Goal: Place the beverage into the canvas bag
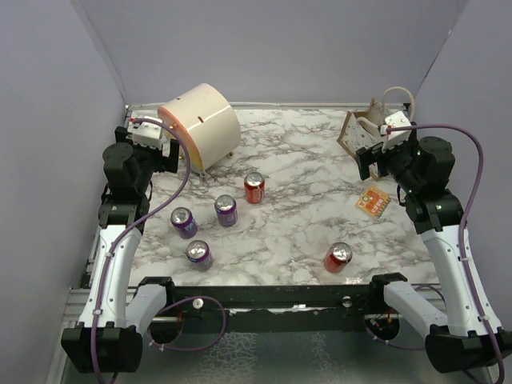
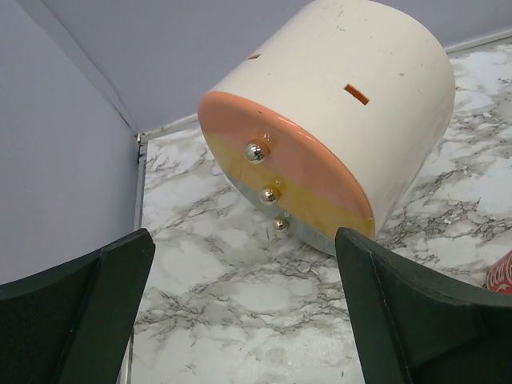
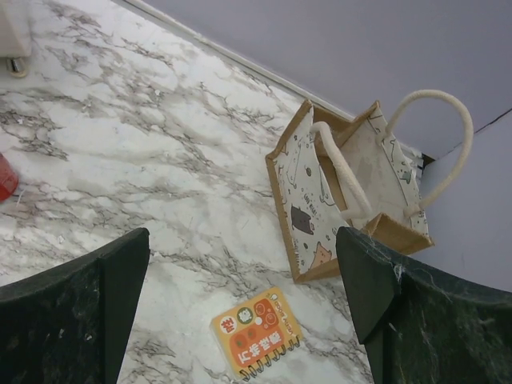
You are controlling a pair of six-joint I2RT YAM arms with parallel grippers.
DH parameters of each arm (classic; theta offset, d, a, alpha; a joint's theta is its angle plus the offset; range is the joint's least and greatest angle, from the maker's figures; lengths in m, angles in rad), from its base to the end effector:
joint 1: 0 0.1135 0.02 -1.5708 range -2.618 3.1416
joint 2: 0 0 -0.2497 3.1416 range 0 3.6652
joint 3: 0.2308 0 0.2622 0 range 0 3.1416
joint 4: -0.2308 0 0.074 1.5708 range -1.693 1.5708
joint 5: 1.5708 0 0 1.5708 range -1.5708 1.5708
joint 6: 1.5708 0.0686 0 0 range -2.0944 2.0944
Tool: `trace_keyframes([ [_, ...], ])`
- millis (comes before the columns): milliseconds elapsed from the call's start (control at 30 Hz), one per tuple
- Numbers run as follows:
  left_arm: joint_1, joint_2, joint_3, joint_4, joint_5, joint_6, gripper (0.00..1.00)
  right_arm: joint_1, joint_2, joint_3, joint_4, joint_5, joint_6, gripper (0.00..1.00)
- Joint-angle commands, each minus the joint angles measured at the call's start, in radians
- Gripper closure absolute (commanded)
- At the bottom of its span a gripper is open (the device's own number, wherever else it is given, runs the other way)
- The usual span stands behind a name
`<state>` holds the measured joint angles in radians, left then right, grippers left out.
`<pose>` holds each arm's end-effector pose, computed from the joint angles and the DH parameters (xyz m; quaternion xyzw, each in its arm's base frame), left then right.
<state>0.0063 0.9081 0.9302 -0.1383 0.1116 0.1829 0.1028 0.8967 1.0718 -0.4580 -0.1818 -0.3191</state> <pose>0.2615 -0.0060 0.3595 0.1027 0.7396 0.0212 0.6648 0.2383 0.0371 0.3726 -0.2200 0.7674 0.0076 0.6022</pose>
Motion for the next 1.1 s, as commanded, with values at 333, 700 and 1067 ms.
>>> trace_keyframes([
  [333,0.01,-0.001,-0.02,0.089,0.038,-0.023,0.01,-0.001,0.0,0.0,0.037,0.03,-0.046,0.0],
  [700,0.011,-0.002,-0.01,0.058,0.144,-0.021,0.01,-0.002,0.076,-0.012,0.126,0.071,-0.09,0.0],
  [1067,0.011,-0.001,-0.02,0.06,0.174,-0.02,0.01,-0.009,0.289,0.061,0.216,0.207,-0.168,0.0],
])
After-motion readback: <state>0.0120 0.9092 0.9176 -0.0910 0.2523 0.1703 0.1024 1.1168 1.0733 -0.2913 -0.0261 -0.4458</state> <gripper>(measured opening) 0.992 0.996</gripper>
